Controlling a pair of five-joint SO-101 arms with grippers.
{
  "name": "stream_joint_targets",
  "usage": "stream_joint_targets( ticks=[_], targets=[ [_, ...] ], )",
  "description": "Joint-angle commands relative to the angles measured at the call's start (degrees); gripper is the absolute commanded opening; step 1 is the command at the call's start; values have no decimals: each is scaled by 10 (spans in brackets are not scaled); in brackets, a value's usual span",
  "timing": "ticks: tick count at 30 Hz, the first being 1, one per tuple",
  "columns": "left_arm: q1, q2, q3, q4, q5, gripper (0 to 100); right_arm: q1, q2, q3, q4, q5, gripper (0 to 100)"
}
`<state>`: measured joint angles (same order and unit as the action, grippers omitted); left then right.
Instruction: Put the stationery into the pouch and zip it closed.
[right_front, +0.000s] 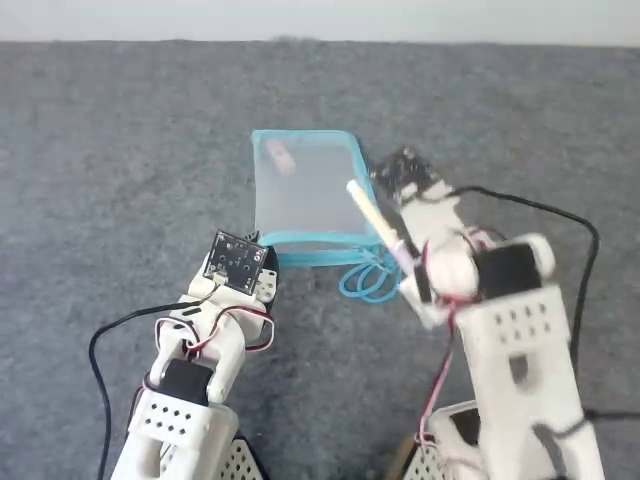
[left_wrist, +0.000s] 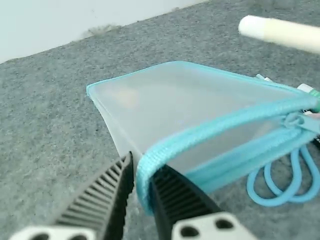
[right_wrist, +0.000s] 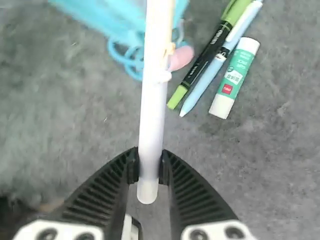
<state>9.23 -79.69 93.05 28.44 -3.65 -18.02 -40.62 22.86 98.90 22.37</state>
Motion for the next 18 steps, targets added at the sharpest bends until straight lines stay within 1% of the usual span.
stream_joint_targets(
  ticks=[1, 3, 7, 11, 15, 18],
  targets=[
    [-2, 0, -15, -14, -1, 11, -42, -76, -6, 42, 34, 8],
    [-3, 4, -15, -29, -1, 11, -71, -98, 25, 40, 40, 7],
    [-11, 0, -18, -33, 3, 11, -132, -101, 87, 40, 56, 7],
    [-46, 4, -30, -33, 21, 11, -134, -101, 96, 40, 62, 7],
    [-47, 4, -30, -33, 21, 11, -134, -89, 94, 39, 56, 7],
    [-47, 4, -30, -33, 20, 11, -131, -58, 85, 28, 32, 7]
  ],
)
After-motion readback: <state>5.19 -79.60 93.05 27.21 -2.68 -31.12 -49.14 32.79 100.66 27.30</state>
